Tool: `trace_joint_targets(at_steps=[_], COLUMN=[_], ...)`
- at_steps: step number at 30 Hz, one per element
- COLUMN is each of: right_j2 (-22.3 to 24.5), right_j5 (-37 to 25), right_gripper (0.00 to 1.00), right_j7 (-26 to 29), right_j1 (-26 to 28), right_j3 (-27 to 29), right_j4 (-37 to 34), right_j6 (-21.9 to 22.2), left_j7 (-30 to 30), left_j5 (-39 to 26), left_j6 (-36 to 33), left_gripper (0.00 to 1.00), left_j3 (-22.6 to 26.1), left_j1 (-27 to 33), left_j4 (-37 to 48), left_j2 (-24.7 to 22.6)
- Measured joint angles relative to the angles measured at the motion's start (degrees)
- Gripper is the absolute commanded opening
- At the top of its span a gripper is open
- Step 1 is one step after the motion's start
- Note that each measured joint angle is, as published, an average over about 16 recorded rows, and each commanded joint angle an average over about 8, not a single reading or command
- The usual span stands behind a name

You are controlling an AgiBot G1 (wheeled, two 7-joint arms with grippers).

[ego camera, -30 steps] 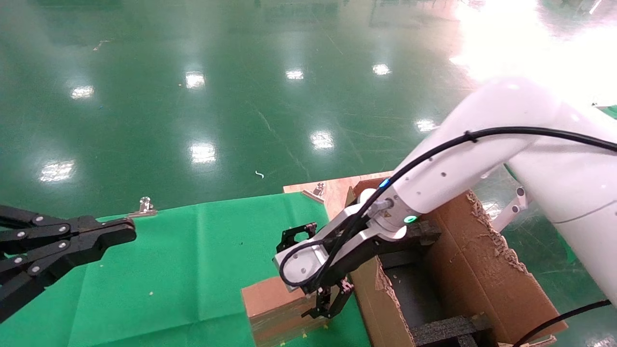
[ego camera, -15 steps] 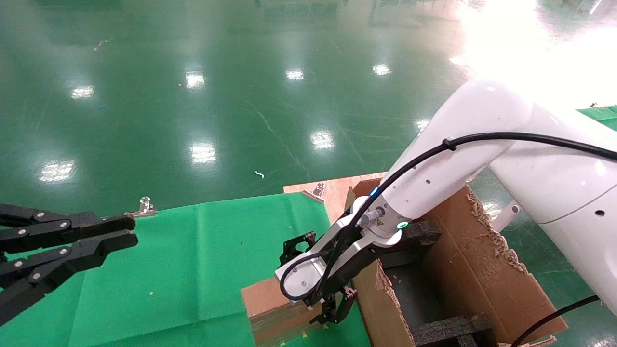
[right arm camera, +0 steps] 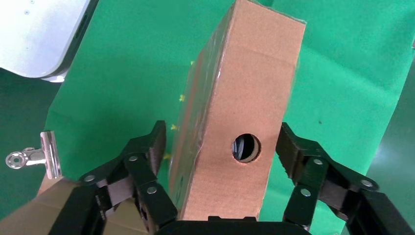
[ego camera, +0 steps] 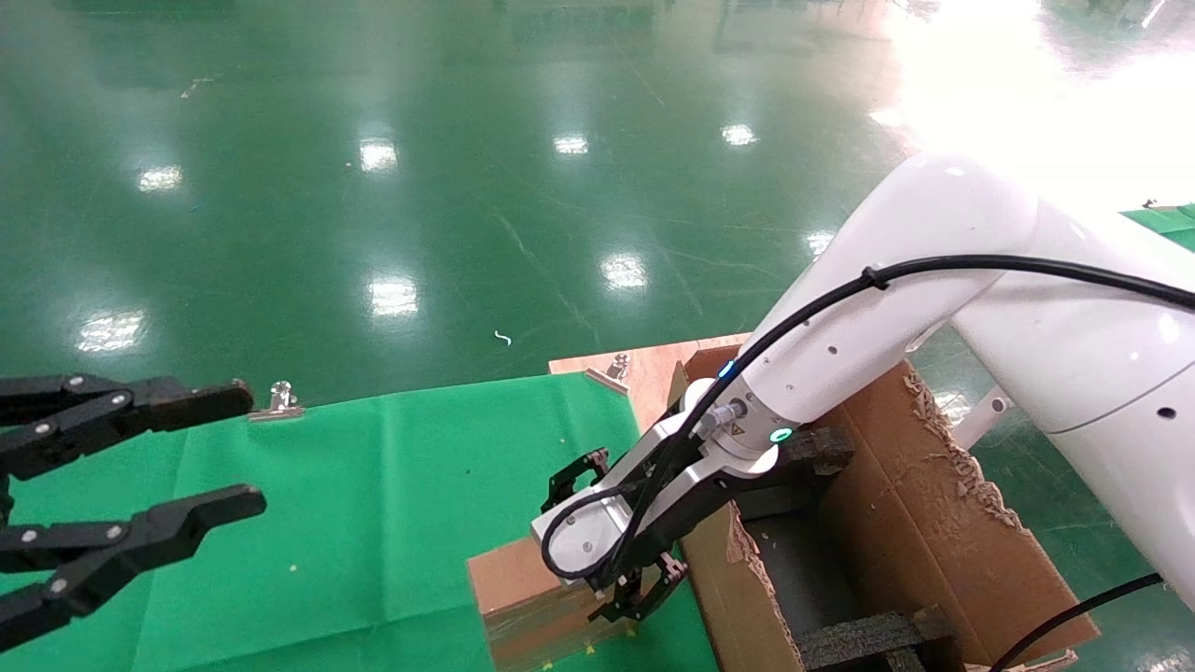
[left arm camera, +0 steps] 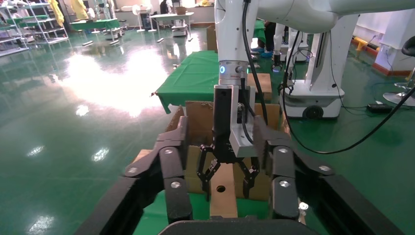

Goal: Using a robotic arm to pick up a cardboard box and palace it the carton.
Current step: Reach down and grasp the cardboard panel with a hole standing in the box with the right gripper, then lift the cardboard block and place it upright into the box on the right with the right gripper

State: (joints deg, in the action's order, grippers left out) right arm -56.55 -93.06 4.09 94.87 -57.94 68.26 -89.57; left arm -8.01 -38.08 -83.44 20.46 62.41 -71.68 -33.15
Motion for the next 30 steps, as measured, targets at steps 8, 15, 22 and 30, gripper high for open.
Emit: trace_joint_targets(at_steps=[8, 15, 22, 30], right_j2=[0.04, 0.07, 0.15, 0.18], right_j5=[0.11, 0.16, 0.94, 3.63], right_gripper=[0.00, 0.00, 0.00, 0.00], right_j7=[-0.01, -0.01, -0.03, -1.55], right_j1=[-0.09, -0.14, 0.31, 4.47], right_j3=[0.15, 0.20, 0.11, -0.49], right_j4=[-0.01, -0.01, -0.77, -4.59], right_j6=[0.01, 0.03, -0.13, -0.71], left_j7=[0.00, 0.00, 0.00, 0.00], left_j5=[0.00, 0.00, 0.00, 0.00], left_j6=[0.00, 0.00, 0.00, 0.00], left_gripper=[1.00, 1.00, 1.00, 1.00], left_j3=[0.00, 0.00, 0.00, 0.00], left_j1=[0.00, 0.00, 0.00, 0.00], left_j4=[0.00, 0.00, 0.00, 0.00], left_j2=[0.00, 0.00, 0.00, 0.00])
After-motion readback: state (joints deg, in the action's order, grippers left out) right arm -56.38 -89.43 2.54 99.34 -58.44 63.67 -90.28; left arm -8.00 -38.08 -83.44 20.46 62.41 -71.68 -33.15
